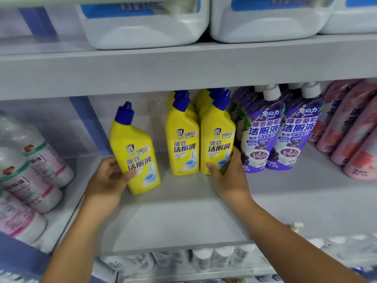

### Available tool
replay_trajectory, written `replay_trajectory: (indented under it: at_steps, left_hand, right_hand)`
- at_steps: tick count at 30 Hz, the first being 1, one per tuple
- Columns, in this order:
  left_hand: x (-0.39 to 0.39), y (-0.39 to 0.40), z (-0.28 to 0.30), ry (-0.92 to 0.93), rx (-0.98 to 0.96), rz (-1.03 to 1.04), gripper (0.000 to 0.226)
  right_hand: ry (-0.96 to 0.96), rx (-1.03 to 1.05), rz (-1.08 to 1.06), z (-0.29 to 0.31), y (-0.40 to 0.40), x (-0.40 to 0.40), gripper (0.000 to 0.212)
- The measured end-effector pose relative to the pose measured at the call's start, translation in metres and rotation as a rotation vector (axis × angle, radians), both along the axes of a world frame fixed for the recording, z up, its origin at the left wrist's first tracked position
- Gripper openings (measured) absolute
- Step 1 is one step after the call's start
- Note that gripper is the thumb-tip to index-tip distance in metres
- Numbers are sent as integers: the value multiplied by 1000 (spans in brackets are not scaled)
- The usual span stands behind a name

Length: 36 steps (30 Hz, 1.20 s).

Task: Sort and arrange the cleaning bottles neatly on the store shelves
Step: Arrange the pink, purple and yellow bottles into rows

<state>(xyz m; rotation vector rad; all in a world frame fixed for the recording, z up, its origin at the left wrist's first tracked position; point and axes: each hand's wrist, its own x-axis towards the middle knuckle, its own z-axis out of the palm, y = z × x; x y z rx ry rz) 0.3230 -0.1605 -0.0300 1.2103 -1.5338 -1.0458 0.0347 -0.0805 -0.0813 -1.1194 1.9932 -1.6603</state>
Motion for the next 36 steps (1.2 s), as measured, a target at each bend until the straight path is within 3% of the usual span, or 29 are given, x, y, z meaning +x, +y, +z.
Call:
replay_trajectory:
  at_steps: [6,21,30,34,36]
  left_hand:
    - [-51,52,-11,66,-4,-169,43]
    - [-101,38,-17,-40,-163,-61,32]
    - [-99,32,-21,30,-139,-87,37]
    - [-96,24,-19,176,-76,-41,42]
    - [-97,10,-14,299,21,-34,63]
  right_hand:
    - [-5,-7,0,0,0,1,67]
    - [-56,13,31,5,6,-1,68]
    - [-31,23,32,6,6,-1,68]
    - [-121,-41,33,18,8,3,50]
    - [-294,-116,51,33,8,1,41]
